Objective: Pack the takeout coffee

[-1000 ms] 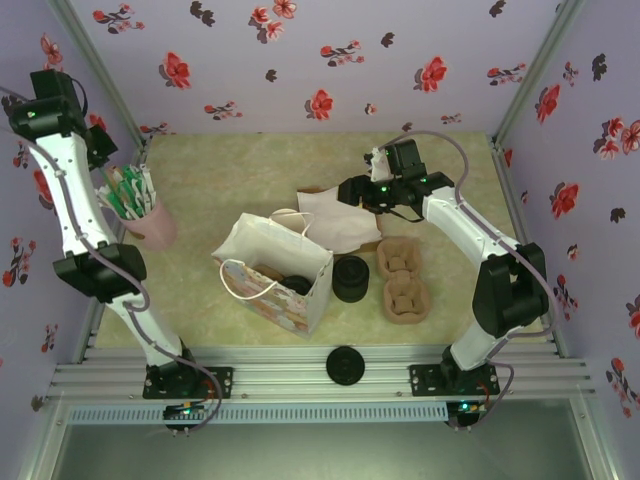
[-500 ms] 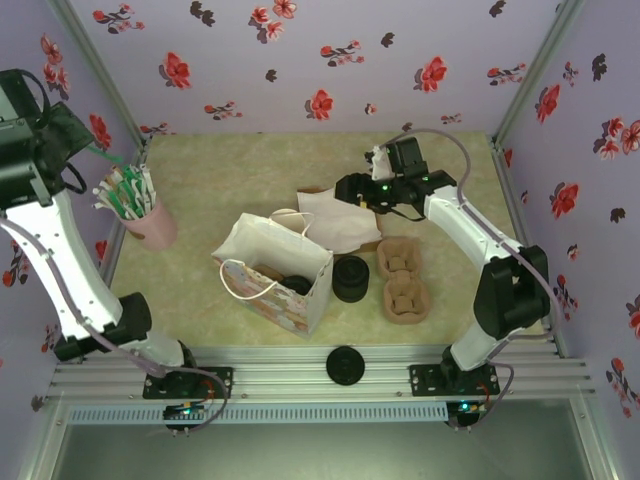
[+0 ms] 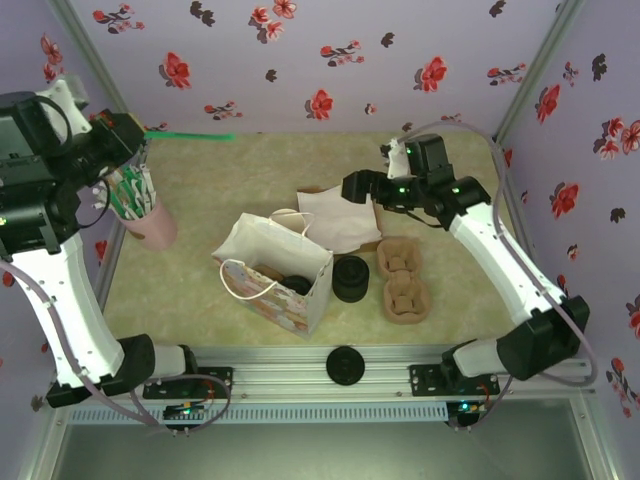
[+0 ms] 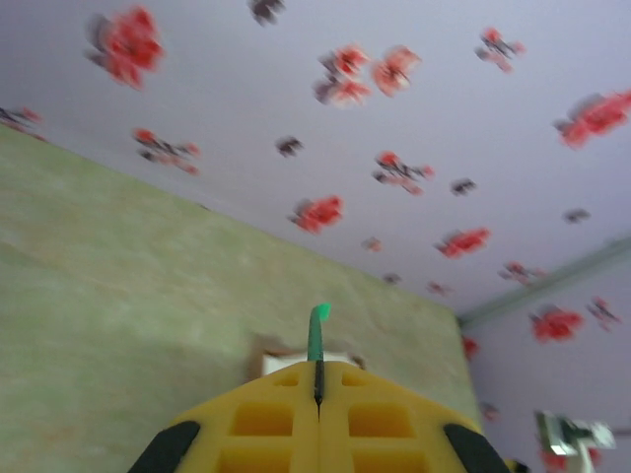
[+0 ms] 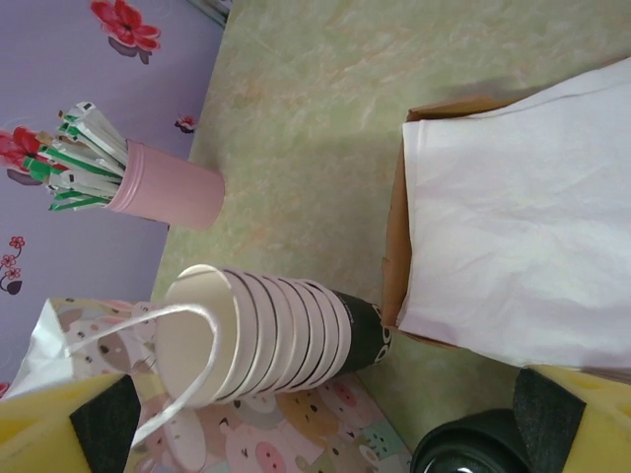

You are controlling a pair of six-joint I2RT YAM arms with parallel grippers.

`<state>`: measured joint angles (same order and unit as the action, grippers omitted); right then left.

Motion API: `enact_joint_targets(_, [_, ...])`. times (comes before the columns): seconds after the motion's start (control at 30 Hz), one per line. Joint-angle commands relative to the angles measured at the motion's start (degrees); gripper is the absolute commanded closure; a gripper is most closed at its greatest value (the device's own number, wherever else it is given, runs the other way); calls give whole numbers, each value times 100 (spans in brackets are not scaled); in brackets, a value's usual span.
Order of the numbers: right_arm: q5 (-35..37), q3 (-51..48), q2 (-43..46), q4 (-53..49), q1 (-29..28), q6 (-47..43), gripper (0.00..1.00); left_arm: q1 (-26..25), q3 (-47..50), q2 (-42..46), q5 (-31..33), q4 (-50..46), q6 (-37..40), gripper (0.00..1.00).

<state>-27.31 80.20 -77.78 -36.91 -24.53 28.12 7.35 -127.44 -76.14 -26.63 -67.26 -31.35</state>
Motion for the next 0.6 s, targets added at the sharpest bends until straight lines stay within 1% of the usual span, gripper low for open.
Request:
enact_joint_targets(0.0, [496,-84,421,-412,-43,-30,1,-288,371,302,-1119,344,-320,100])
enact_joint_targets(0.07, [664,-174,643,-547,-43,-5,1,-532,697,528,-1368,461,-388,100])
enact_joint_targets(0.17, [897,-321,922,-662,-37,35,1,-815,1167,859,-1561,424,-362,100])
enact_joint_targets(0.23, [913,-379,1061,-686,-43,75,1,-925,1560,1158,-1564,382,-288,100])
enact_joint_targets(0.43, [777,-462,1243,-639,-76,176,1,-1038,2729,2046,-1554,174,-90,100])
enact_joint_targets(0.5, [773,-479,1263,-653,-97,176,1,-1077,2979,2326,-1531,138,-94,100])
enact_joint_targets(0.57, [765,-479,1266,-677,-117,174,1,-1111,3032,2490,-1304,-122,-14,100])
